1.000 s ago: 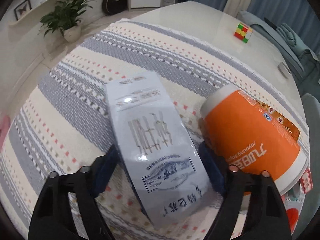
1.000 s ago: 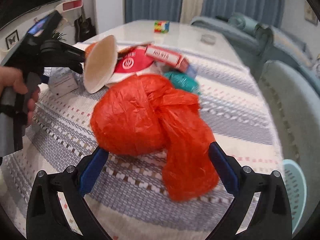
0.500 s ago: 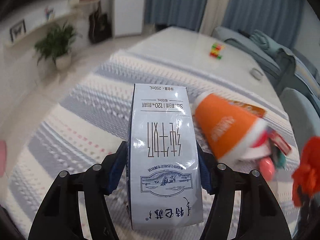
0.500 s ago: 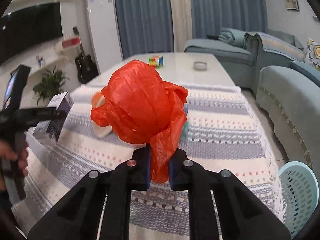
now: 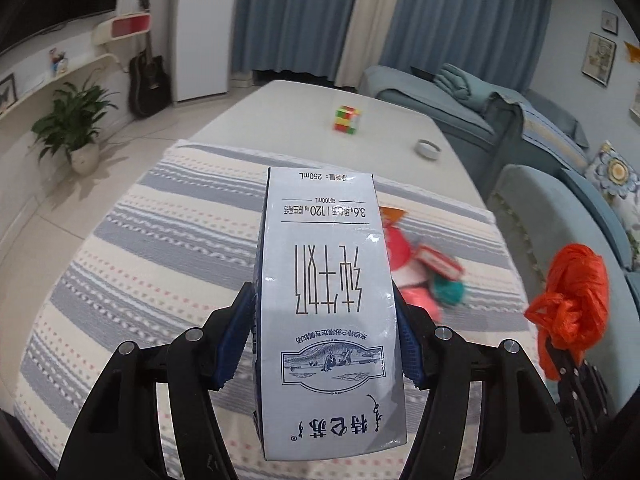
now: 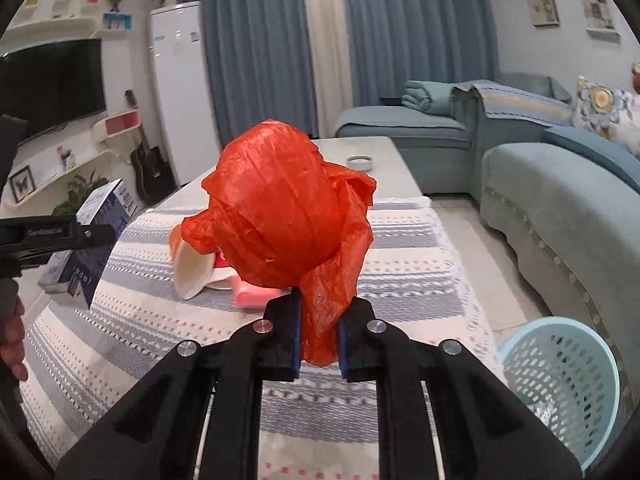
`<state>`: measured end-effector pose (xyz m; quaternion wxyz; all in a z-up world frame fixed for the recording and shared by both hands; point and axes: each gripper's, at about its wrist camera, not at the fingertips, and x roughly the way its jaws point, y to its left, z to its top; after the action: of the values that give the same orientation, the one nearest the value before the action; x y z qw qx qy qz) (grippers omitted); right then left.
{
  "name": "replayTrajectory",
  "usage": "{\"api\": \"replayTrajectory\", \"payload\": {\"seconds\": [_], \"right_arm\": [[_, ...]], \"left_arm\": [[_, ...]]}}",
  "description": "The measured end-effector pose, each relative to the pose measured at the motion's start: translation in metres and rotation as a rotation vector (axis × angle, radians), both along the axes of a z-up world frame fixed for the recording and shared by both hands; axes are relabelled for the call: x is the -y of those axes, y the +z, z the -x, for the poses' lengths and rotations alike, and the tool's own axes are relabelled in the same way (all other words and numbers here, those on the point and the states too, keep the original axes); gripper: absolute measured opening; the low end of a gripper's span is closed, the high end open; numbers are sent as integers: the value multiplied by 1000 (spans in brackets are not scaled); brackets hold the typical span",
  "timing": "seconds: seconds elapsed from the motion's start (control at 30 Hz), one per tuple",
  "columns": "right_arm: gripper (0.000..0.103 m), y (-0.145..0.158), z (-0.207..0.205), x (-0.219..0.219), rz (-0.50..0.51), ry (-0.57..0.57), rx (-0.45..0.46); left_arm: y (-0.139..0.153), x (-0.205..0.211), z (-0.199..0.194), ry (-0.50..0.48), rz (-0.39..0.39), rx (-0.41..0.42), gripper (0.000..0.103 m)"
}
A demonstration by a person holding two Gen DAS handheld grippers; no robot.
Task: Collect trash
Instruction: 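Carry the carton and red bag over the blue basket and open both tools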
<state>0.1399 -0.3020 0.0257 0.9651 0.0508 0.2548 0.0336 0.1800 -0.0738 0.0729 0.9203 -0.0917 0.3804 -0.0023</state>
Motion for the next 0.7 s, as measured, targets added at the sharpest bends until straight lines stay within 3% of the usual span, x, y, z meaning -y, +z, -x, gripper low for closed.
{"api": "replayTrajectory", "payload": {"seconds": [0.2,0.37,0.7], "right_arm": [[11,6,9,35,4,-127,11],[11,9,28,59,124,-273,42],[11,7,48,107,118,-421,41]], "left_arm": [[18,45,6,-94,-40,31,61],[28,88,12,-174,-57,55,61],[23,167,25,-313,-59,70,61]]}}
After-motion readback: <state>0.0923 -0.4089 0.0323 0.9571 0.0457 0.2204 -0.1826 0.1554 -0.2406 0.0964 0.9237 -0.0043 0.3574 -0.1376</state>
